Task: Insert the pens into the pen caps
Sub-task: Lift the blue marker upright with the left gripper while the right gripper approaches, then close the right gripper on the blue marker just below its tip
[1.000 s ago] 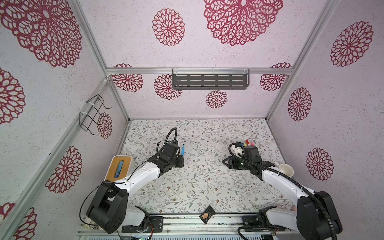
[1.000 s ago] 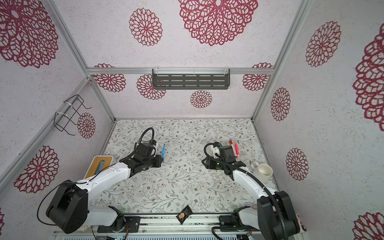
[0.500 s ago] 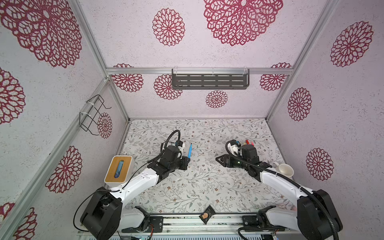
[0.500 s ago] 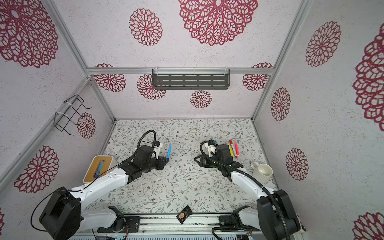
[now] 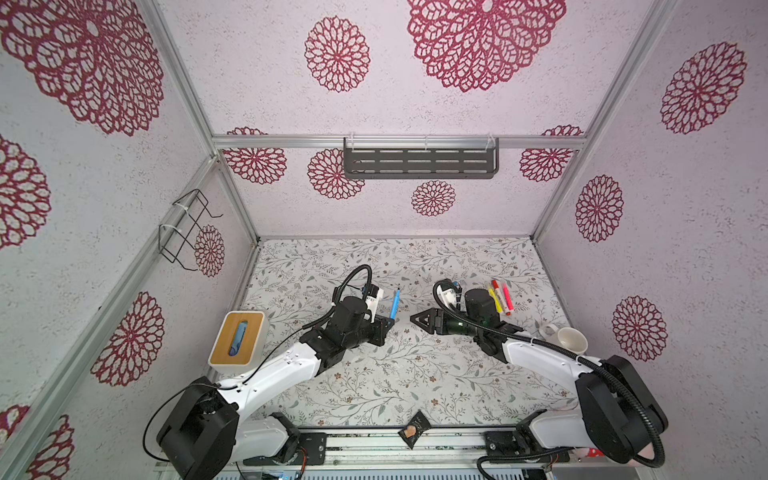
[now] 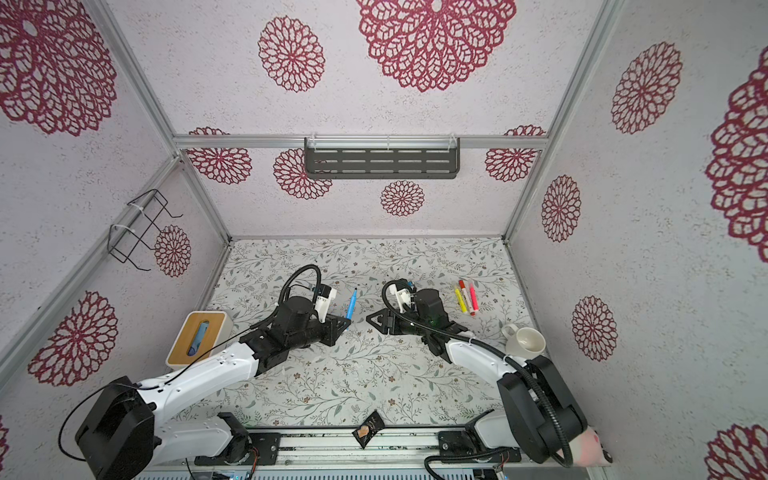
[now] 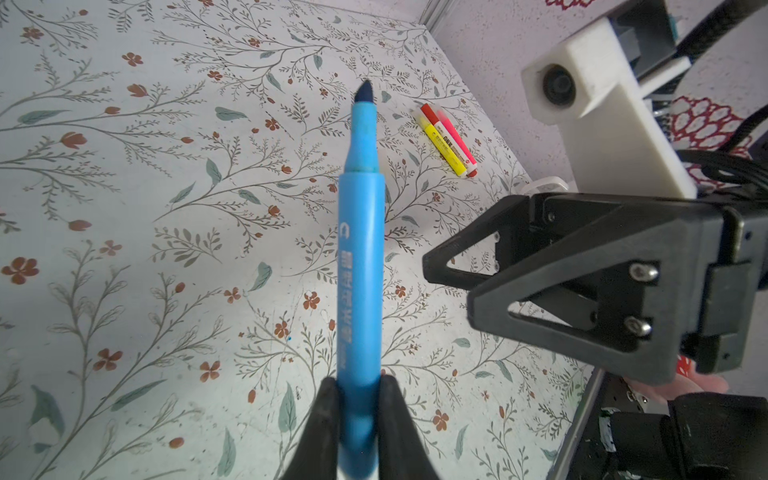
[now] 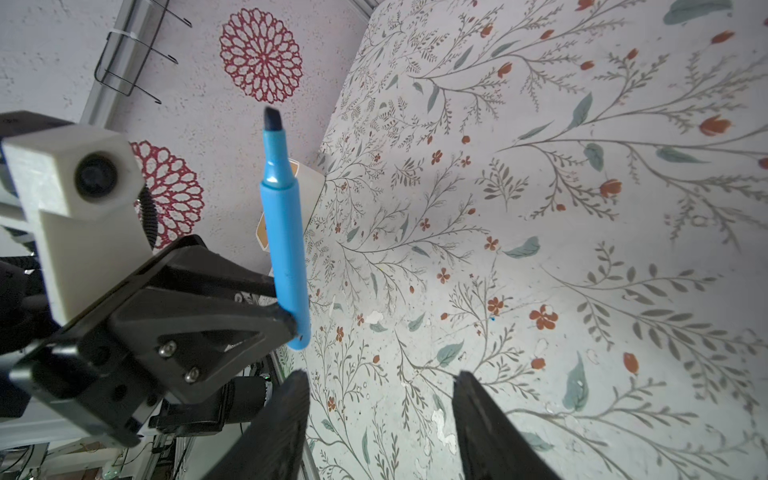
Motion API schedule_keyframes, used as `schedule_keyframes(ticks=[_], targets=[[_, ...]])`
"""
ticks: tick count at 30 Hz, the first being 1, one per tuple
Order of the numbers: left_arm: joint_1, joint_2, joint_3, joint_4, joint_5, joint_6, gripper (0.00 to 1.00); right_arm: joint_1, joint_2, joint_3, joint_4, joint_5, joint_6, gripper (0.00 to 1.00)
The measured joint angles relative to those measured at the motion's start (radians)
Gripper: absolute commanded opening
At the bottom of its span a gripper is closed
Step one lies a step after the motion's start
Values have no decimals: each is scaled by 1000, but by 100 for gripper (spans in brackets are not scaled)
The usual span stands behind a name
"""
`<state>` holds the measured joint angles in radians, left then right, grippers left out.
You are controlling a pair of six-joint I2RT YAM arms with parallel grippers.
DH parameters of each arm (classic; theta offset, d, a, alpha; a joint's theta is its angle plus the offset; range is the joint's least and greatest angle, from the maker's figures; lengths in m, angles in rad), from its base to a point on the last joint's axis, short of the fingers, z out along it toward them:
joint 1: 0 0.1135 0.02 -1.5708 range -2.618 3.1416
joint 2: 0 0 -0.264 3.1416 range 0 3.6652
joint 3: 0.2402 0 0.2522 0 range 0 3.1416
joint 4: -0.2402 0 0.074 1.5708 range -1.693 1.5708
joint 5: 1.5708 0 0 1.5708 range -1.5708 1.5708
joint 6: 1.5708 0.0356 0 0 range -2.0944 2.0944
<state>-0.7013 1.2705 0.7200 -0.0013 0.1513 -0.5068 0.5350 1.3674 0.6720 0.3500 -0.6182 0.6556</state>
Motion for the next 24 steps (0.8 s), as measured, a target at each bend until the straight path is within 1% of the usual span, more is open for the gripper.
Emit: schedule_keyframes(ticks=[8,17,22,24], targets=[[-46,0,0,30,-1,-6,12,22,15,42,57,0,22,58],[-75,0,0,47,3,-7,12,44,56,72,98,1,47,55],[-82,12,0,53,5,-7,12,62,69,90,102,1,56,50],[-85,18,0,53,5,-10,12,67,72,95,103,0,61,42]])
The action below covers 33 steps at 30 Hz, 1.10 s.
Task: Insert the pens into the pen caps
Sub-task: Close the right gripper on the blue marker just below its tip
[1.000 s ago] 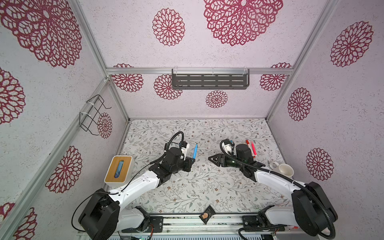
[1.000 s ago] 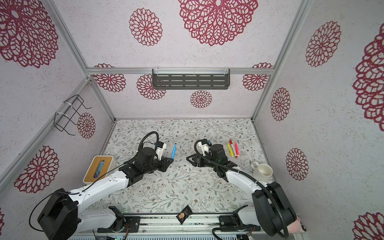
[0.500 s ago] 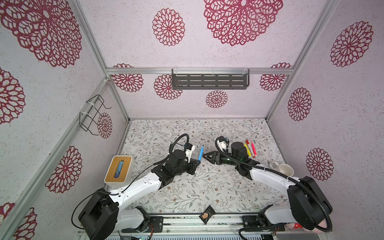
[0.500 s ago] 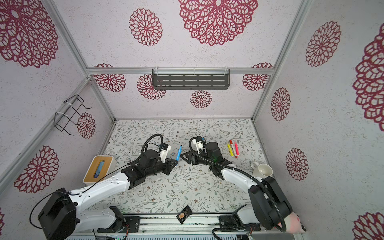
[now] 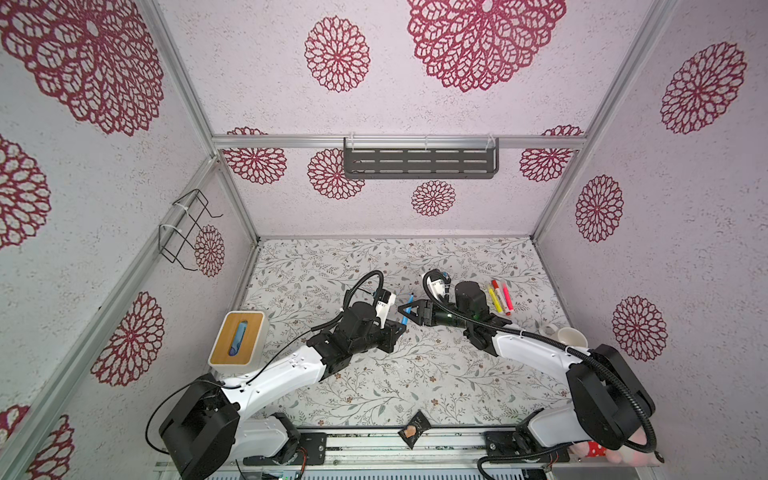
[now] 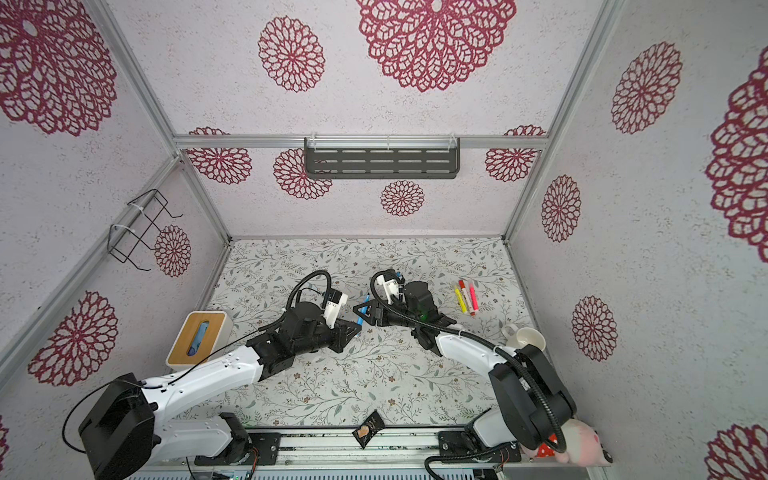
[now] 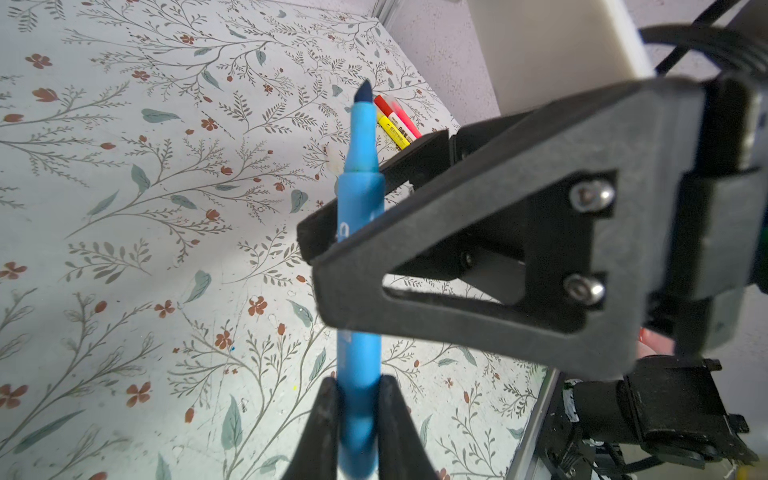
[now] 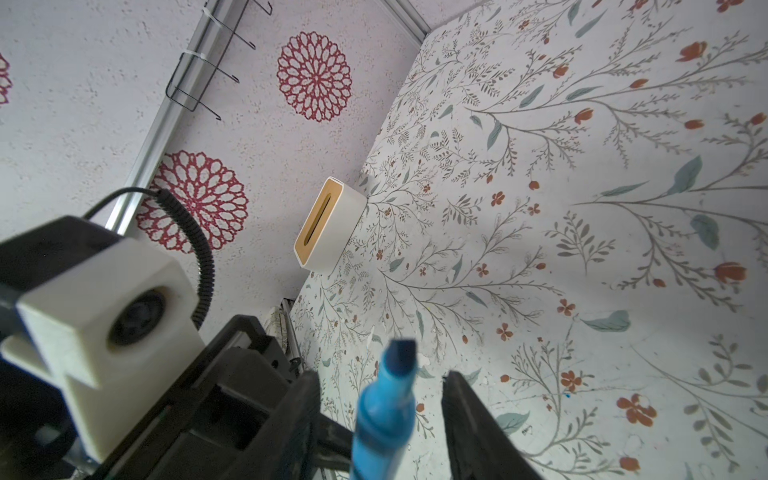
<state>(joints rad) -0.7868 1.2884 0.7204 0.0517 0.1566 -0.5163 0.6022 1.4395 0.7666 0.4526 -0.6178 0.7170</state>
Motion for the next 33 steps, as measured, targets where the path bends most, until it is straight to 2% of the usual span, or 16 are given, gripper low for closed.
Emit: schedule_keyframes(ticks=[5,6,7,9,10,14,19,24,28,31,33], targets=[[-4,4,0,5,0,0,12,8,4,3,6,3,14,15],[-4,4,0,6,0,0,13,8,6,3,7,5,14,10],[-5,6,0,6,-1,0,18,8,9,3,10,6,19,7],[-5,10,0,8,0,-4,34,10,11,3,10,10,18,6],[-5,13,0,11,5,-6,39,11,11,3,10,10,19,6],[-5,32,6,13,39,-11,42,20,11,3,16,10,19,5],[-5,60,26,12,71,-10,37,25,11,3,17,8,19,5],[1,71,27,10,68,-12,24,26,11,-2,21,8,20,5],[6,72,27,7,69,-17,22,29,9,-8,32,8,22,5],[10,72,26,11,72,-26,7,32,9,-8,39,11,27,5],[13,72,24,15,79,-29,2,33,9,-8,40,12,28,6]])
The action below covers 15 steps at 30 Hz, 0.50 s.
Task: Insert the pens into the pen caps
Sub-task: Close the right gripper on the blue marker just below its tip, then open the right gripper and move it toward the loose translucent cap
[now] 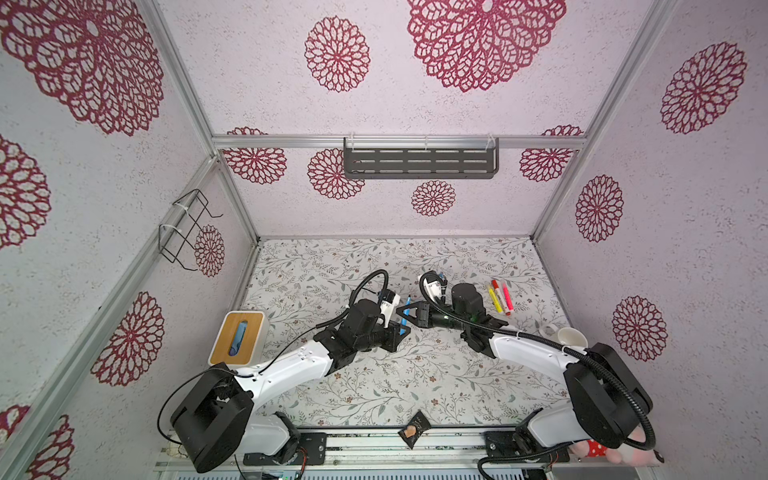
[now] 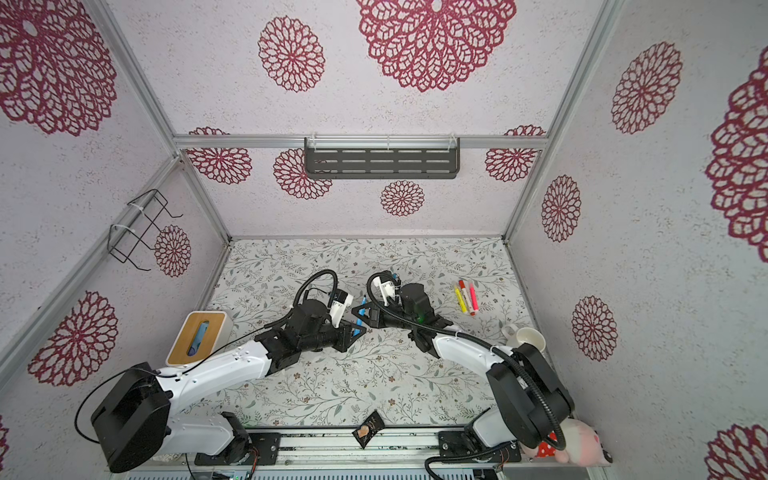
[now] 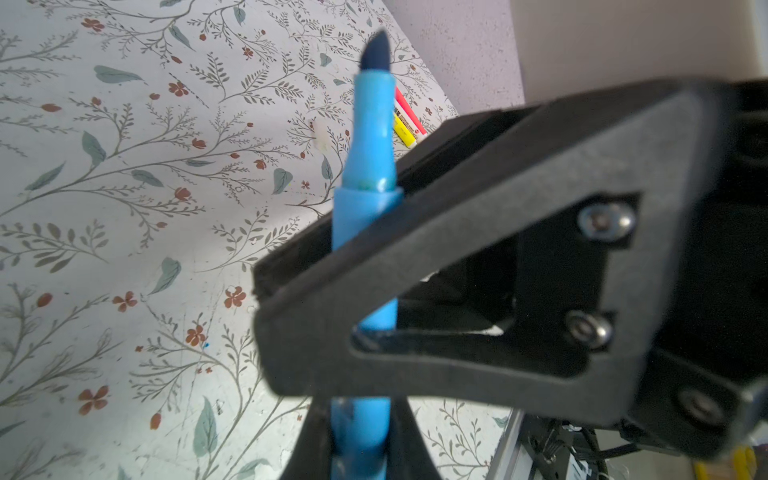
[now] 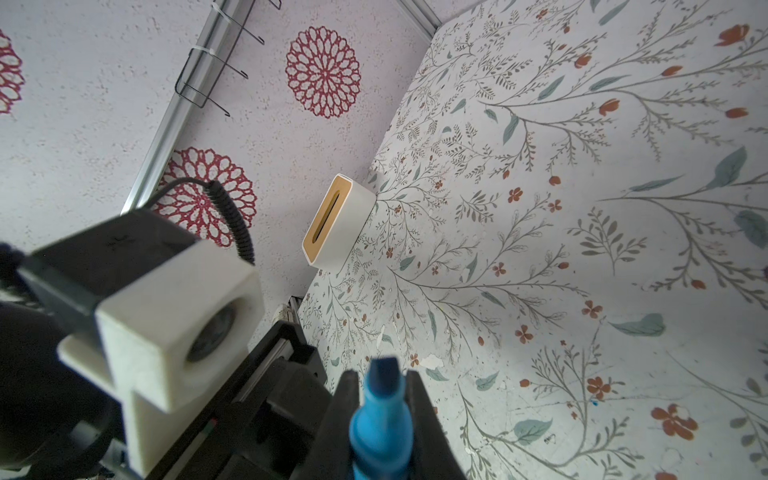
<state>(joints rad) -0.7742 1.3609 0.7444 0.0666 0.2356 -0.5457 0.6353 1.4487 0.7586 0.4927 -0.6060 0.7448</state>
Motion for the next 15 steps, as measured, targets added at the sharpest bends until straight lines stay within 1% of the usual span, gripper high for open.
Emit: schedule_keyframes(ticks=[1,2,3,6,7,11,14,15], targets=[[0,0,-1,1,2,0,0,2,0,0,0,1,0,8],[2,-1,-3,2,6,-1,0,3,0,0,0,3,0,11],[5,-2,-5,5,13,-1,0,4,0,0,0,5,0,17],[9,-3,-8,11,29,-5,0,10,-2,0,3,7,3,43],[9,-3,-8,18,36,-5,0,15,-8,-1,5,7,6,48],[10,-24,-29,45,45,-9,0,31,-72,-16,-16,24,7,57],[10,-62,-57,58,45,-14,0,35,-147,-18,-82,66,0,60],[10,-78,-69,61,44,-16,0,35,-180,-20,-110,88,-4,65]])
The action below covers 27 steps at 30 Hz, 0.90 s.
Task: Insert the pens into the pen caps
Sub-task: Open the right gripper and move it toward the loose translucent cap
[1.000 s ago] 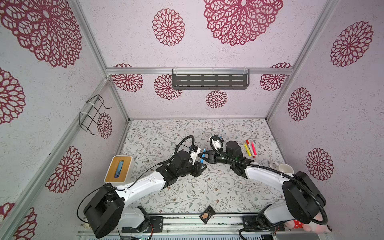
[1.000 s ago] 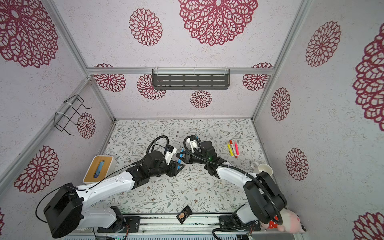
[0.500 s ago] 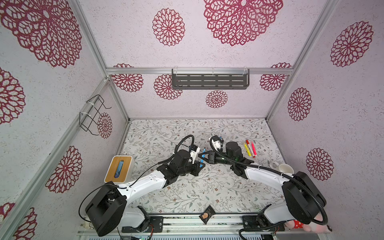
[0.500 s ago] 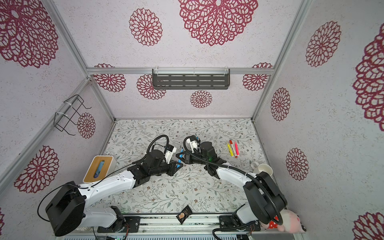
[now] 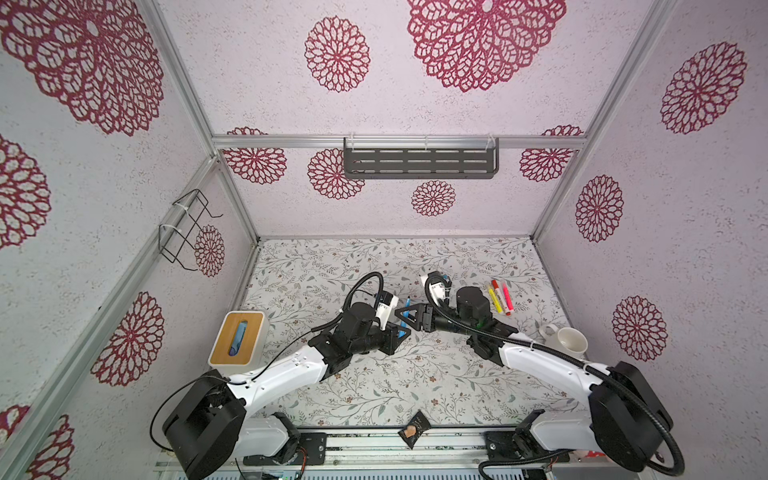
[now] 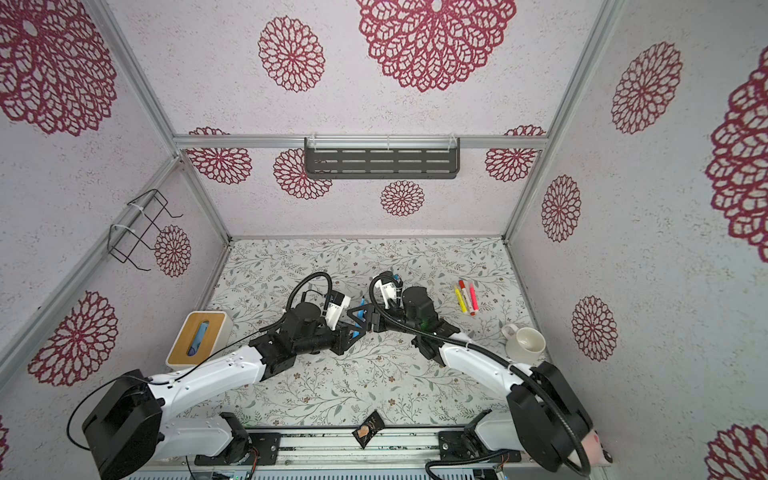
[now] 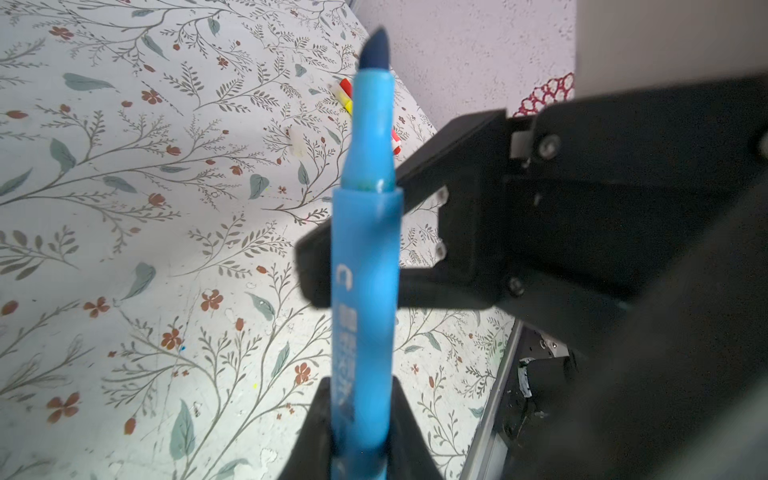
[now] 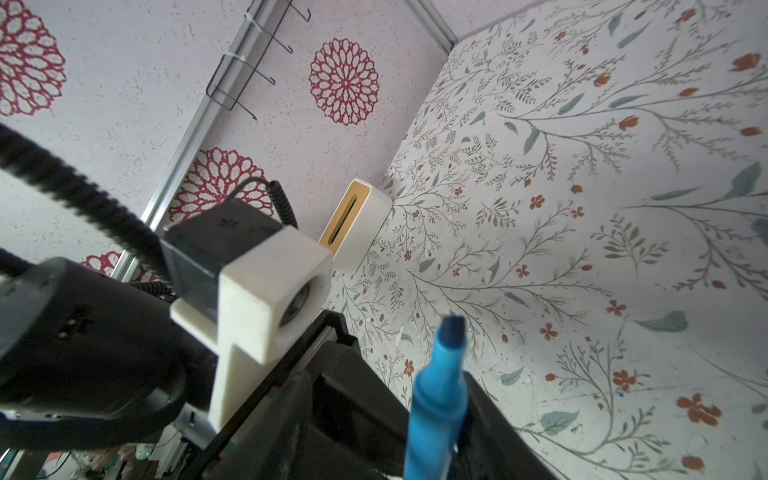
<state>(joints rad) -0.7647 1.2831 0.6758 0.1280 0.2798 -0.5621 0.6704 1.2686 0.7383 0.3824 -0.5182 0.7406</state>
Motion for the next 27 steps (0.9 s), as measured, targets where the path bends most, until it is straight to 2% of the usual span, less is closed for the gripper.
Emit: schedule_keyframes(ticks=[3,4,5,9,13,20,27], targets=[[0,-51,-37,12,-4,-15,0,0,-107,-19,-89,71,-16,74],[0,-66,-48,14,-5,-19,0,0,-143,-29,-119,94,-17,89],[0,-83,-59,15,-6,-25,0,0,-191,-42,-156,124,-17,99],[-7,-168,-102,12,-32,-46,0,0,-387,-108,-299,246,-5,99],[-26,-271,-138,8,-69,-67,0,0,-505,-100,-450,352,14,99],[-45,-356,-152,-15,-111,-79,0,0,-510,-38,-646,562,97,99],[-51,-440,-152,-60,-117,-100,0,0,-508,-121,-726,594,179,99]])
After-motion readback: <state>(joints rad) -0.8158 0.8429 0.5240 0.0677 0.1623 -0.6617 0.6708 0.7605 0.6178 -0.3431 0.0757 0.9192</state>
